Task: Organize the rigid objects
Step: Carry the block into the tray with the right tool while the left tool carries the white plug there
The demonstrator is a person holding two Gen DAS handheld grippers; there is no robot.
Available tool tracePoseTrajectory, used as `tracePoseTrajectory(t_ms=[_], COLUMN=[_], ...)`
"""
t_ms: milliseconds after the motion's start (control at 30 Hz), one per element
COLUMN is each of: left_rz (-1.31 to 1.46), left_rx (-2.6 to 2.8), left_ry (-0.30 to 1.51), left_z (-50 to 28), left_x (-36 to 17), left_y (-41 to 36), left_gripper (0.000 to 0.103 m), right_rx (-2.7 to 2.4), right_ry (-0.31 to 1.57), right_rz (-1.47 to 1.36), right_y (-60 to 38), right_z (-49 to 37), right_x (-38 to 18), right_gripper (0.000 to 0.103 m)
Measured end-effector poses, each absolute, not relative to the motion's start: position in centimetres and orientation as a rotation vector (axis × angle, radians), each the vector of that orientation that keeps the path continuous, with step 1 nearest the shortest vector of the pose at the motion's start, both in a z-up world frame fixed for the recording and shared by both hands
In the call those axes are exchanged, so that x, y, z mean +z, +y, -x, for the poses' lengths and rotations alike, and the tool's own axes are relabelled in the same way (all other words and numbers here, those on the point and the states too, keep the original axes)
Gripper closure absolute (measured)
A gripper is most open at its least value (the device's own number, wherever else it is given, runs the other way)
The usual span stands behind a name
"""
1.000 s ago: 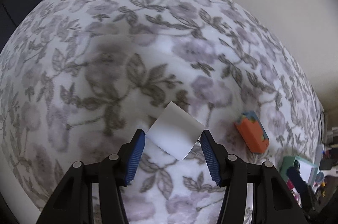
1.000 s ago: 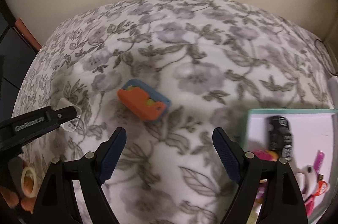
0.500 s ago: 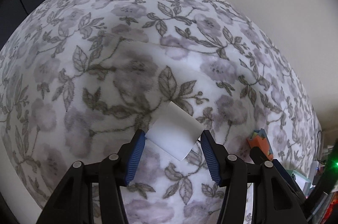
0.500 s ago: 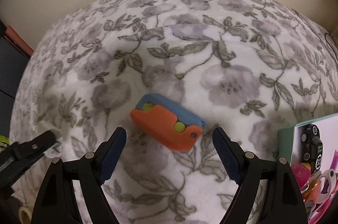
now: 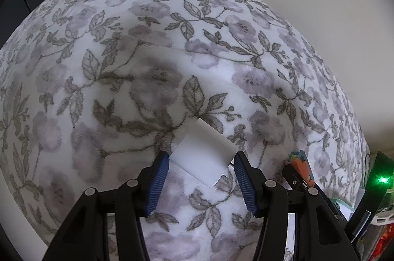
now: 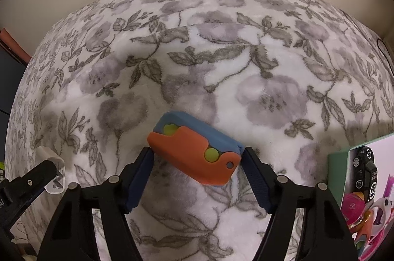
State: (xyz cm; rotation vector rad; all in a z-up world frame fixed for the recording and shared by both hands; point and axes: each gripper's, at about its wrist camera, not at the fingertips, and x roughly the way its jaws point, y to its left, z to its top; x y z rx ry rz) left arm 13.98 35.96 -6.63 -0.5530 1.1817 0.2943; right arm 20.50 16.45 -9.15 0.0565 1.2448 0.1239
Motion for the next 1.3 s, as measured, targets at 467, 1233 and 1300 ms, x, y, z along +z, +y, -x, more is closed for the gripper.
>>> tracePoseTrajectory(t_ms=[467, 1233, 1300], left_rz=[0.531, 0.441, 0.429], left_rx=[0.276, 0.181, 0.173], left_ry=[1.171, 1.133, 1.136], left_z=[-14.1, -13.5, -13.4], left_x=[-5.9, -2.0, -1.9], left_y=[35.4, 29.0, 28.1], left_gripper=[0.045, 0.045, 0.045], right_rx=[0.159, 0.152, 0.144], right_ry=[1.223, 1.119, 1.117], right_rz=[-0.084, -0.150, -0.161], right_y=[15.1, 7.7, 6.9], right_z=[-19.1, -13.2, -12.7], right_x=[-7.6, -1.3, -1.1], right_gripper=[0.029, 0.029, 0.029])
